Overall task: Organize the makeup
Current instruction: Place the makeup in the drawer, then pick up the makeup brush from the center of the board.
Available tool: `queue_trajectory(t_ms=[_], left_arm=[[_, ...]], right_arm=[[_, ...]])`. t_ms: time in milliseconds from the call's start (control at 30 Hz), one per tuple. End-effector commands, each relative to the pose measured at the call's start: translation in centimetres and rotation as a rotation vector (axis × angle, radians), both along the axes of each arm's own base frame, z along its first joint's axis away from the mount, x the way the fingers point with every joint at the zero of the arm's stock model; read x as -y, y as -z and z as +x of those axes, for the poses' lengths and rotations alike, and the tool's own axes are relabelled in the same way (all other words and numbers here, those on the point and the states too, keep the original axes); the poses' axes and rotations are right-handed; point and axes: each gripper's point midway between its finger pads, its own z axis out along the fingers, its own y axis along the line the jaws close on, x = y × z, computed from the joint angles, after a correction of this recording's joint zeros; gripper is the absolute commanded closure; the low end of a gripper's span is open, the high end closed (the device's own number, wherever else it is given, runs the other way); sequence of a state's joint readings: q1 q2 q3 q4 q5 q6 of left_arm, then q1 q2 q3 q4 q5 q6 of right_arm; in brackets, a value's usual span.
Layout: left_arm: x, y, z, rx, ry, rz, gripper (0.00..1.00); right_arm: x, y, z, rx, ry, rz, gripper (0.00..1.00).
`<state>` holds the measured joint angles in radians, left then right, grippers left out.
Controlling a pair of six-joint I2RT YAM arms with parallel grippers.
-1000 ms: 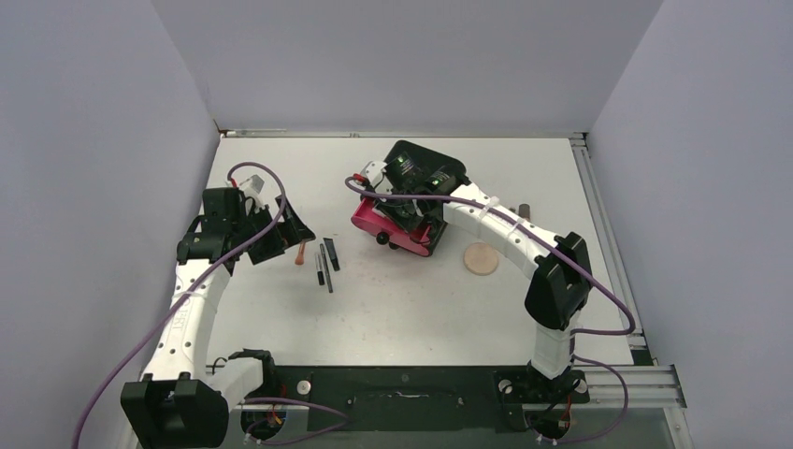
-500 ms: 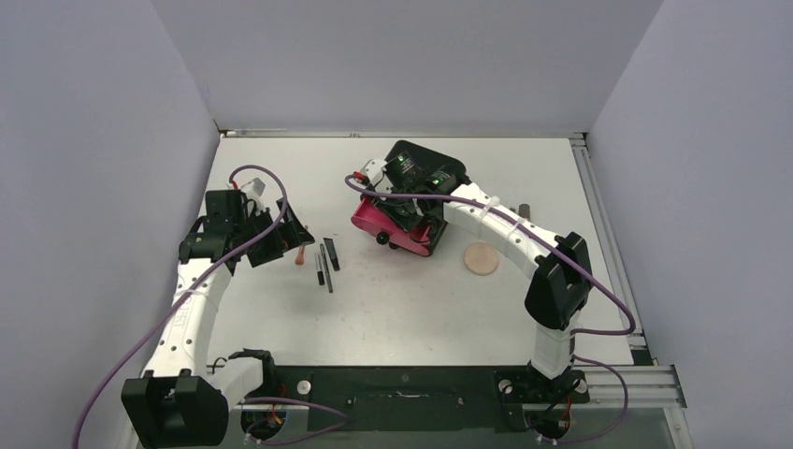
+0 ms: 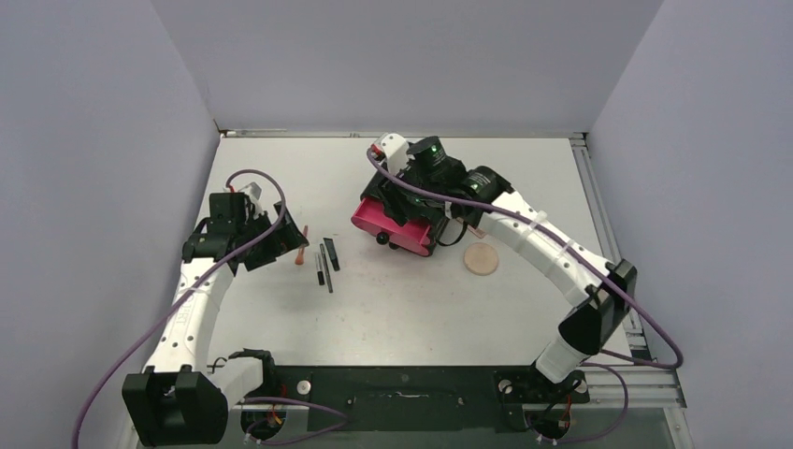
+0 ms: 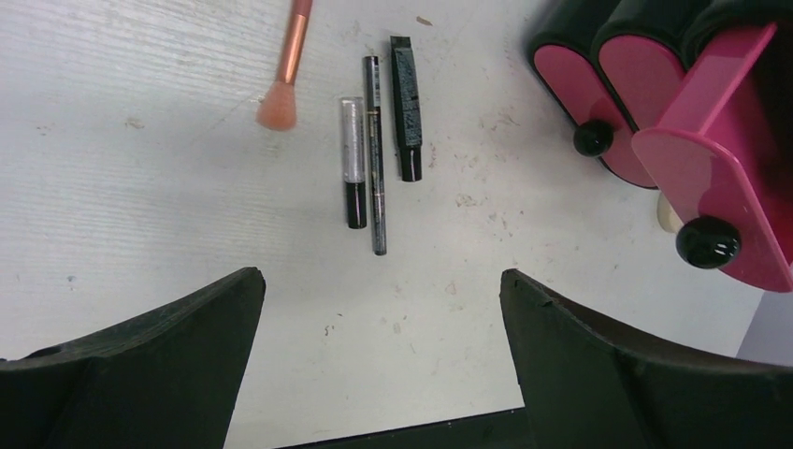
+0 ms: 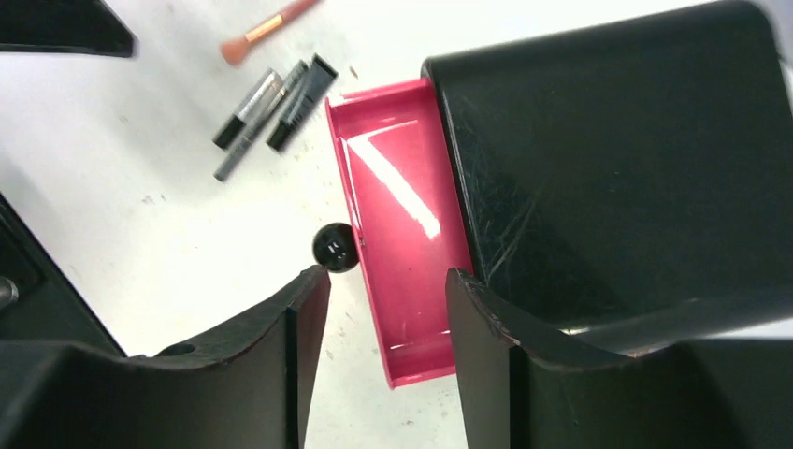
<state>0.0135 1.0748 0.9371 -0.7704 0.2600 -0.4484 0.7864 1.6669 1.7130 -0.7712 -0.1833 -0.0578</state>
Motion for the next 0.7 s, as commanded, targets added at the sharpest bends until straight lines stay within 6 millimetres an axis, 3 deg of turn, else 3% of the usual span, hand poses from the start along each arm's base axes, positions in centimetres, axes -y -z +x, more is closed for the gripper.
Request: queue_trajectory(t_ms=[0,167,300,400,467,667], left_arm=[[-1.3,0.5,1.5,0.005,-0.05,0.067,0.06],[-1.2,2.1,2.5,-0.058,-0.012,0.147,0.08],[-1.5,3.0,3.8,-0.09,0.003,0.193,0.12],[-2.0,3.5,5.2,-0.099,0.004,0.237,0.14],[-2.3,3.9,5.8,-0.123,0.008,0.261,0.24],[-3.1,6.4,7.1,-0.182,0.042,0.325,0.36]], right_arm=[[-0.4,-7.1,-0.8,0.099,0.05,0.263,0.51],[0.0,-10.9,-1.4,0.128,0.131,0.508,0.37],[1.7,-12.3,-0.4,0.15,0.294,0.625,0.16],[2.8,-13.0,0.1,0.155,0.359,0.654,0.14],[3.3,-13.0,0.2,0.151,0.374,0.648,0.14],[3.7,-12.7,0.1,0.158,0.364,0.611,0.17]])
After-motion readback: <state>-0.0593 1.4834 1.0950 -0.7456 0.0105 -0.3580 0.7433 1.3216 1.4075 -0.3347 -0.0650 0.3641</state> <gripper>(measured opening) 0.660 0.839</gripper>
